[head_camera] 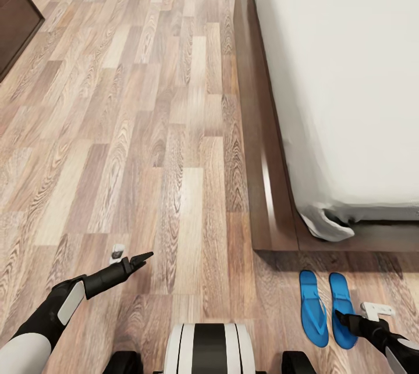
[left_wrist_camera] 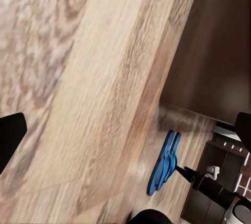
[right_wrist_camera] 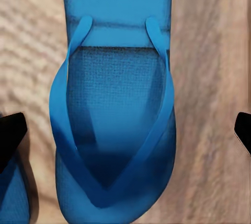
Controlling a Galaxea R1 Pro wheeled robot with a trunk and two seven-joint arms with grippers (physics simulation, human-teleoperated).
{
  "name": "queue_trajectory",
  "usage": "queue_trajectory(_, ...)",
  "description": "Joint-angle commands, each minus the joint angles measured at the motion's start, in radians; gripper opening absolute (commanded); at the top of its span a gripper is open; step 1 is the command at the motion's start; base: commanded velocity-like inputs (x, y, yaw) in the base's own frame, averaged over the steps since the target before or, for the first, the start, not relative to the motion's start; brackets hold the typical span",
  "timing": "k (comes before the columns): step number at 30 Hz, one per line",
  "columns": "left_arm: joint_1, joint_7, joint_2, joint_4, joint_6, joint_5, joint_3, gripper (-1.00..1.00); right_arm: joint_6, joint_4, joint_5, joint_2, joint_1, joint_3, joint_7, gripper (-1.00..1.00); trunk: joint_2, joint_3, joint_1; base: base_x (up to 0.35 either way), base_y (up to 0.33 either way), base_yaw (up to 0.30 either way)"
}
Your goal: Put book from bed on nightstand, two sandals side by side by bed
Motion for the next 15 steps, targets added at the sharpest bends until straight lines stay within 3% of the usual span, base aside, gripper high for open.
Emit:
queue_trajectory(1, 0.0, -0.001, 0.0, 0.0, 0.007, 0.005, 0.0, 1.0, 0.001, 0.001, -0.01, 0.0, 0.0, -0.004, 0.01, 1.0, 0.0, 0.004, -0.001, 0.0, 0.0, 0.0)
queue_trajectory(6, 0.0, -0.001, -0.001, 0.0, 0.007, 0.004, 0.0, 1.0, 0.003, -0.001, -0.013, 0.0, 0.0, -0.004, 0.012, 1.0, 0.001, 0.023, -0.003, 0.0, 0.0, 0.0)
queue_trajectory(10, 0.0, -0.001, -0.018, 0.002, 0.007, 0.004, 0.001, 1.0, 0.014, -0.071, -0.017, 0.0, 0.0, 0.0, 0.026, 1.0, 0.002, 0.038, -0.005, 0.0, 0.0, 0.0)
queue_trajectory(13, 0.0, 0.002, -0.03, 0.002, 0.007, 0.003, 0.001, 1.0, 0.021, -0.116, -0.02, -0.005, 0.001, 0.0, 0.083, 1.0, 0.003, 0.05, -0.006, 0.0, 0.0, 0.0)
queue_trajectory(14, 0.0, 0.004, -0.032, 0.002, 0.007, 0.002, 0.001, 1.0, 0.035, -0.127, -0.028, -0.009, 0.001, -0.001, 0.159, 1.0, 0.003, 0.054, -0.006, 0.0, 0.0, 0.0)
queue_trajectory(15, 0.0, 0.005, -0.033, 0.002, 0.007, 0.002, 0.001, 1.0, 0.04, -0.128, -0.032, -0.01, 0.001, -0.001, 0.186, 1.0, 0.003, 0.058, -0.007, 0.0, 0.0, 0.0)
